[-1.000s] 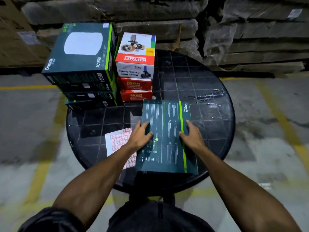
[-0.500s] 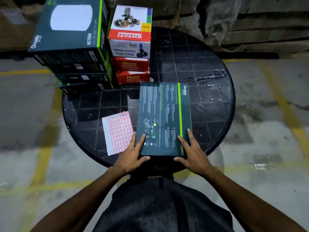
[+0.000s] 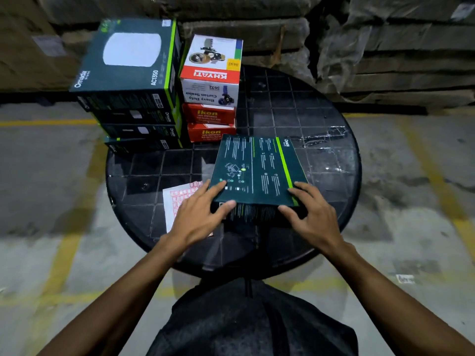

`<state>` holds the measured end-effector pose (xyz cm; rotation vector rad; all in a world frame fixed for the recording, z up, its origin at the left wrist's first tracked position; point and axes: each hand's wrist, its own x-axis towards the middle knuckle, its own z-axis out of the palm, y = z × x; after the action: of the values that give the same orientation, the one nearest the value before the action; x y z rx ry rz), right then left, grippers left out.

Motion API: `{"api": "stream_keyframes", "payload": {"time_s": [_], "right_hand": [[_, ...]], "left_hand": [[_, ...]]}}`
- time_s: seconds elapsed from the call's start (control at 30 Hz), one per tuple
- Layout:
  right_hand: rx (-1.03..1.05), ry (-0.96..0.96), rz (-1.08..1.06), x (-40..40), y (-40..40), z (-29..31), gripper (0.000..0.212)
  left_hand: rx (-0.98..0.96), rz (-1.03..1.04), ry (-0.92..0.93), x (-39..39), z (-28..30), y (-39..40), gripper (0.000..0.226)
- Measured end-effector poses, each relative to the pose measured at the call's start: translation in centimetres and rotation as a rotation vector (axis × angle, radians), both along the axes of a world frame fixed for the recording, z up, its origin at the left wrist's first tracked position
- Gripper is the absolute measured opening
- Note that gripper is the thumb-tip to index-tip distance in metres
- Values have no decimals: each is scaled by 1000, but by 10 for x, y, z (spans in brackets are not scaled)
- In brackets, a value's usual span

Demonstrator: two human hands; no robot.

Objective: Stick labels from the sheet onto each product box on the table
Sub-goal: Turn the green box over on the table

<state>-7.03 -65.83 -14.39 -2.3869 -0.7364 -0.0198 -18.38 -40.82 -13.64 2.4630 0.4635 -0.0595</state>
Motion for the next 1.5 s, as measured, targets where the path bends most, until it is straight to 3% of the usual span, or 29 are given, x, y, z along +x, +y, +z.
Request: {"api": "stream_keyframes", "payload": {"time_s": [0.2,0.53,0.7,0.83,0.93,1.07,1.33,1.5], "right_hand": [[20,112,-53,31,15,39,45],[-31,101,-74,63,29,77,45],[14,85,-92,53,24,65,58],[70,118,-92,29,15,41,53],[16,144,-71,4,2,13,42],[-76,204,-11,-25,-5,-25,64],[-408,388,86,-42,-3,-75,72],[-532,381,127,-38,-4,-75,75]], "left_hand": [[29,50,-92,30,47,2,74],[103,82,-103,66,73,18,72],[72,100,-81,52,71,10,69],[20,85,-117,27,47,-6,58],[-56,56,-52,5,10,-10,68],[-146,42,58,-23,-35,-12,81],[-190,14,186,-43,-82,-27,79],[-116,-36,230,-47,-92,-27,84]]}}
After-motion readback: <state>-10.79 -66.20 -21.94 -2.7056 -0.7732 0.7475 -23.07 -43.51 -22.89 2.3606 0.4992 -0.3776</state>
